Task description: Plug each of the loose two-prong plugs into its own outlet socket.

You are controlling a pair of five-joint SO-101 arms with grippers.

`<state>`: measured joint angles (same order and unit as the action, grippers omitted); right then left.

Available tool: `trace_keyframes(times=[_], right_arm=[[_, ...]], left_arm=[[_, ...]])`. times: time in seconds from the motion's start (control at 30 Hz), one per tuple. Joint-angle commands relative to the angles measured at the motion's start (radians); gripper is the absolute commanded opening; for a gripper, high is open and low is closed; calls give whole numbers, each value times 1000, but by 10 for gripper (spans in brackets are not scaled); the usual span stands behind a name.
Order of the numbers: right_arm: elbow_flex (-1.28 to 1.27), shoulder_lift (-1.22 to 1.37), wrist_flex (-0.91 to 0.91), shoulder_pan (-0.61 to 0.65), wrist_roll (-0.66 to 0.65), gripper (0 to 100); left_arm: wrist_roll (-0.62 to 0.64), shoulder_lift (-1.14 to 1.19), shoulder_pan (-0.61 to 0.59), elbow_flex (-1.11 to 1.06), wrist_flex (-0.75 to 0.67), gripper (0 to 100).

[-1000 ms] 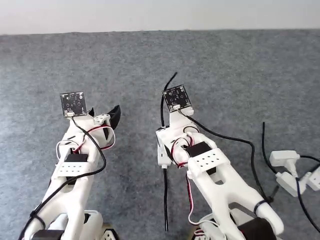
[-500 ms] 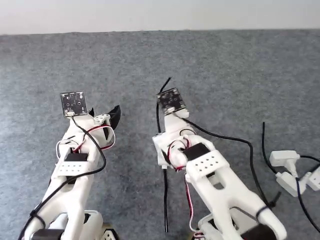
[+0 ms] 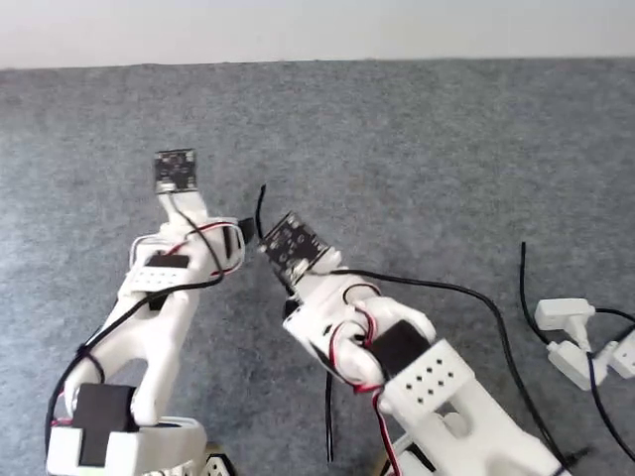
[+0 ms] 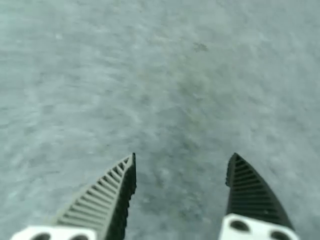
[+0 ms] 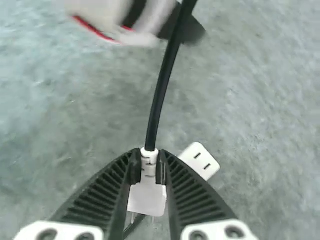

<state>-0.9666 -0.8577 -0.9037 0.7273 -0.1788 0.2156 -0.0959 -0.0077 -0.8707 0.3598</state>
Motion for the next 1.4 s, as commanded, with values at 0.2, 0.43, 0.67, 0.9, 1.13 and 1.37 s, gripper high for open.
trace_keyframes(times=[0.2, 0.43, 0.67, 0.9, 1.13, 1.37], right_arm=[[21, -68, -4, 53, -55, 9], [14, -68, 7, 48, -57, 9], [2, -70, 8, 48, -83, 9], [-3, -68, 28, 45, -72, 9], [-8, -68, 79, -35, 68, 9], [-9, -68, 102, -102, 152, 9]], left_arm=[[-25, -21, 158, 59, 54, 276], [-26, -215, 233, 54, 298, 276], [-28, -301, 244, -7, 288, 276], [-117, -385, 264, -79, 288, 276], [-114, -423, 207, -171, 92, 276], [-112, -425, 121, -315, -232, 275]])
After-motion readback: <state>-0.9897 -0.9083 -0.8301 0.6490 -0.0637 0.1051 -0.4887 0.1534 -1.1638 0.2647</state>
